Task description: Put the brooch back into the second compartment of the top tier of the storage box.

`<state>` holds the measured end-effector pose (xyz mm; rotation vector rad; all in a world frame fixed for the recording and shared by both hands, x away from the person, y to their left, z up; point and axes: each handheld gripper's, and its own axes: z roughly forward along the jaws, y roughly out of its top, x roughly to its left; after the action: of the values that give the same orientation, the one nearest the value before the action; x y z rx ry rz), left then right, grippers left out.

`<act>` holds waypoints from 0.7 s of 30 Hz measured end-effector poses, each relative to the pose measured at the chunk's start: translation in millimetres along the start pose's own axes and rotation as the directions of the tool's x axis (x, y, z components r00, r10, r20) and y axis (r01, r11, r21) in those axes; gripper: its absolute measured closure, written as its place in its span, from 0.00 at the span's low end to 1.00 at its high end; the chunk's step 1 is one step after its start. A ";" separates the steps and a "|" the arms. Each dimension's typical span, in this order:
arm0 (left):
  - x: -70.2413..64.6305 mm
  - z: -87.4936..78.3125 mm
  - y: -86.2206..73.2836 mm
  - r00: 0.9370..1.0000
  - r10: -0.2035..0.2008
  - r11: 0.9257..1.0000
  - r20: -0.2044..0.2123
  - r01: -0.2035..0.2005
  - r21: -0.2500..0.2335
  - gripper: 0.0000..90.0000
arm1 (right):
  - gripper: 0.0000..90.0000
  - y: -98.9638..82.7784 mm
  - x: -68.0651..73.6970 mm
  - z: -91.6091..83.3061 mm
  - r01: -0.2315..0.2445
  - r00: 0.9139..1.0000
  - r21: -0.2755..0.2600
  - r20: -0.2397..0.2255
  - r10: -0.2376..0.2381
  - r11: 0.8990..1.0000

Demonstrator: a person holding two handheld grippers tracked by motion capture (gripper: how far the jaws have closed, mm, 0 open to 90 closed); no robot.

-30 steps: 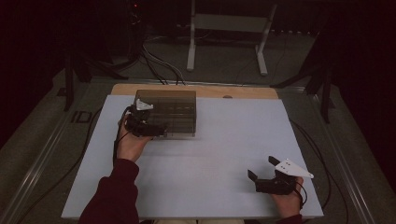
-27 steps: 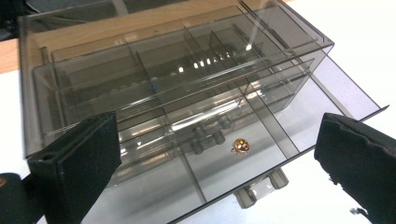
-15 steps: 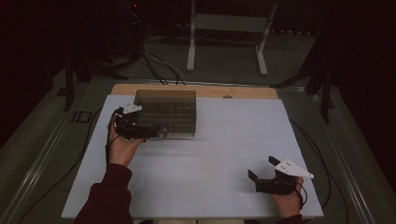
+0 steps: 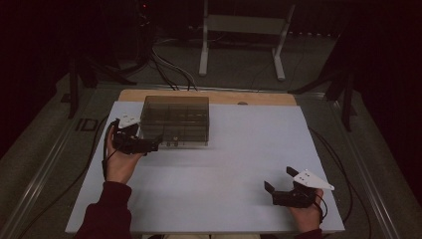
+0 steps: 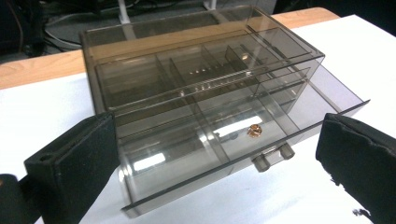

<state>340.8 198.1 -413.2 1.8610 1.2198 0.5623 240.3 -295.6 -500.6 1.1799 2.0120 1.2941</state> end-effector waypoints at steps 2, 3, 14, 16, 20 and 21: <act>0.5 -2.5 -2.0 1.000 0.005 1.000 -0.006 -0.005 0.000 0.01 | 0.00 0.0 0.2 0.1 0.001 1.000 0.001 -0.001 -0.001 1.000; -0.1 -4.4 -4.1 1.000 0.012 1.000 -0.015 -0.012 0.001 0.01 | 0.00 0.0 0.3 0.2 0.003 1.000 0.001 -0.001 -0.003 1.000; -3.6 -12.6 -16.2 0.999 0.031 0.999 -0.021 -0.032 -0.009 0.01 | 0.00 -0.1 0.4 0.1 0.001 1.000 0.000 -0.003 -0.001 1.000; -3.2 -13.9 -19.4 0.999 0.031 0.999 -0.020 -0.031 -0.014 0.01 | 0.00 -0.1 0.5 0.0 0.001 1.000 0.000 -0.005 -0.001 1.000; -2.4 -16.7 -26.6 1.000 0.023 0.999 -0.011 -0.023 -0.025 0.01 | 0.00 -0.1 0.6 0.2 0.004 1.000 -0.001 -0.006 -0.004 1.000; -2.3 -17.7 -28.6 1.000 0.019 0.999 -0.008 -0.019 -0.031 0.01 | 0.00 -0.1 0.7 0.2 0.005 1.000 -0.001 -0.007 -0.005 1.000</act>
<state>311.7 208.5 -426.6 1.8473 1.1932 0.5964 240.0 -294.9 -500.8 1.1710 2.0177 1.2981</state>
